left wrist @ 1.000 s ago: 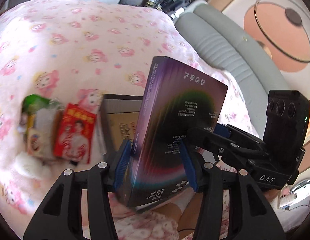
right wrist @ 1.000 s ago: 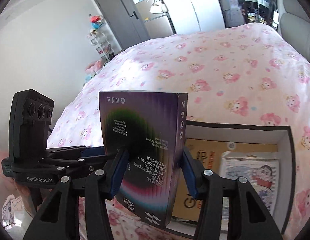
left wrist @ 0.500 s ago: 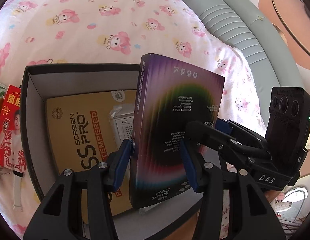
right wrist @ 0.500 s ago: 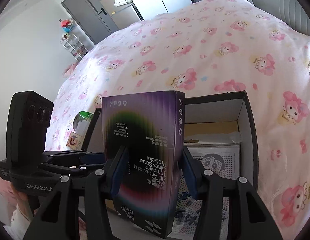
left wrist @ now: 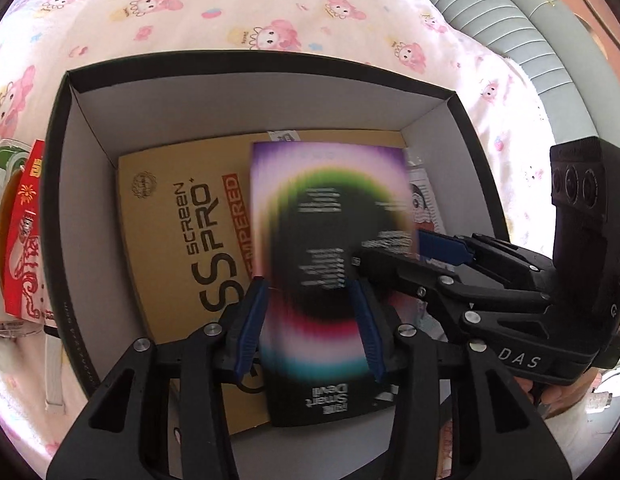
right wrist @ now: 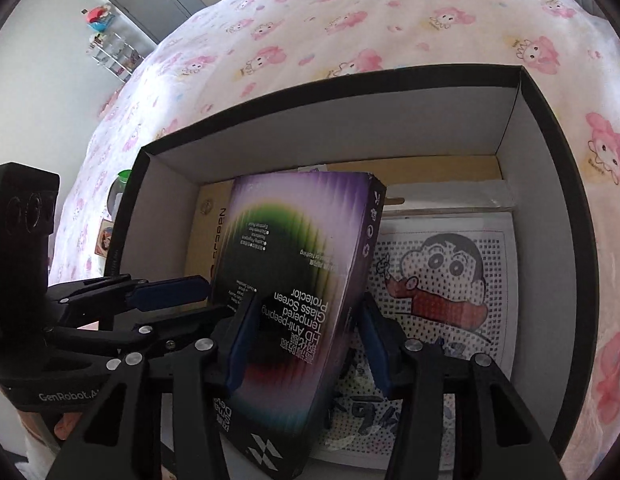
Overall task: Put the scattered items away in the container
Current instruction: 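Lower the purple box into the box beside the bead-art pack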
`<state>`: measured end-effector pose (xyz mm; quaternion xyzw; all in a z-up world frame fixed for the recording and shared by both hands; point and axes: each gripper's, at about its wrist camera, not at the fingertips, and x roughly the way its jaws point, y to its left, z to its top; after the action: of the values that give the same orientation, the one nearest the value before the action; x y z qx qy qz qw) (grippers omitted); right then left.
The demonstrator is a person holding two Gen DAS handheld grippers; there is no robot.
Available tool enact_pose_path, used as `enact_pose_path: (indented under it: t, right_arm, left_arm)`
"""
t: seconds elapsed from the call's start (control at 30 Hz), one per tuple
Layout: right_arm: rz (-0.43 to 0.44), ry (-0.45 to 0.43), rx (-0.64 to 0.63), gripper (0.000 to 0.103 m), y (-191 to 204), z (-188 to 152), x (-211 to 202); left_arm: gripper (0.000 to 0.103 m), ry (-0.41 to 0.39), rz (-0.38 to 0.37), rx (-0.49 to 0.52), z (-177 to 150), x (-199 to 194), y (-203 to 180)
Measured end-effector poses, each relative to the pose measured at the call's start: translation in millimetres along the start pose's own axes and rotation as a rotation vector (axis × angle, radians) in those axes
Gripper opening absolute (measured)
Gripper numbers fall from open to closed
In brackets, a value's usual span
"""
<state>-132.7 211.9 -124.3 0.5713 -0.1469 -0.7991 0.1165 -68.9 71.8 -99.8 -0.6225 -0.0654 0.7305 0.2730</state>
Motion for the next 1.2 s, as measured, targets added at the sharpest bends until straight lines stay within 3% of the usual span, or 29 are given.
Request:
enact_pose_path:
  t: [0.2, 0.37, 0.47, 0.6, 0.77, 0.97, 1.03, 1.2]
  right_arm:
    - [-0.036, -0.087, 0.002, 0.046, -2, -3, -16]
    - [-0.095, -0.143, 0.044, 0.046, -8, -8, -35]
    - [-0.094, -0.175, 0.025, 0.046, -1, -6, -45]
    - [-0.122, -0.120, -0.005, 0.046, 6, -7, -33]
    - [-0.155, -0.103, -0.045, 0.046, 12, -3, -28]
    - [-0.026, 0.011, 0.056, 0.045, 0, -7, -1]
    - [-0.045, 0.008, 0.042, 0.045, 5, -6, 2]
    - [0.024, 0.027, 0.028, 0.045, 1, -8, 0]
  left_arm:
    - [0.045, -0.032, 0.003, -0.007, -3, -6, -3]
    - [0.046, -0.042, -0.085, -0.009, -8, -9, -6]
    - [0.046, -0.061, -0.056, -0.031, -9, -9, -2]
    - [0.046, -0.059, -0.017, -0.076, -10, -11, 6]
    - [0.050, -0.034, 0.022, -0.052, -10, -5, -1]
    - [0.048, -0.057, 0.000, -0.079, -18, -15, 1]
    - [0.048, -0.063, -0.026, -0.080, -20, -18, 1]
    - [0.051, -0.084, -0.014, -0.060, -17, -21, -3]
